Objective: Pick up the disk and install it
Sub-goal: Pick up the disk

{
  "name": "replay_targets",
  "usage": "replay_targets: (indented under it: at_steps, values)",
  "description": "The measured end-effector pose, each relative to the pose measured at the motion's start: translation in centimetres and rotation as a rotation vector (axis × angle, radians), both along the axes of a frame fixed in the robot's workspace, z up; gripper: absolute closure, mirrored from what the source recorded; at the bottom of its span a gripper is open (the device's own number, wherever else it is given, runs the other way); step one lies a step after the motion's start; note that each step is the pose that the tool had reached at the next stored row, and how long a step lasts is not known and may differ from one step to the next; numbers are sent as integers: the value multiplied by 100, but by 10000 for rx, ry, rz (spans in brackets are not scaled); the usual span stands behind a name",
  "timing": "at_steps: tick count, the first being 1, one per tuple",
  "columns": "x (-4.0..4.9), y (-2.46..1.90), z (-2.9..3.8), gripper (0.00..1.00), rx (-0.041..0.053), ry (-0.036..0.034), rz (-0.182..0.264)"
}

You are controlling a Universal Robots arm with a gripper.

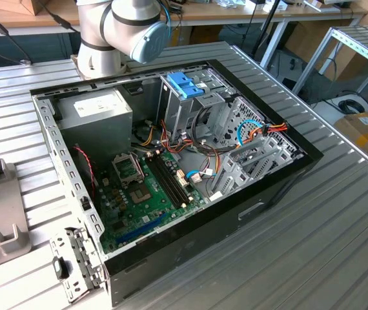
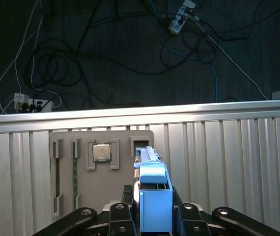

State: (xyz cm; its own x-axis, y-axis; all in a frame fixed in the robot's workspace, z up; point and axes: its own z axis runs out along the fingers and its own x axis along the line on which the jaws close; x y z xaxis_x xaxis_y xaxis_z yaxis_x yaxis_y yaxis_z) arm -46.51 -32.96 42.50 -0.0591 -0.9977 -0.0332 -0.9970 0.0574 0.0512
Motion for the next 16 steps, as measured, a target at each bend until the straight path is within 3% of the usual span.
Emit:
replay_targets:
  at_steps: [16]
  values:
    - [0, 0, 164, 63, 0, -1, 0]
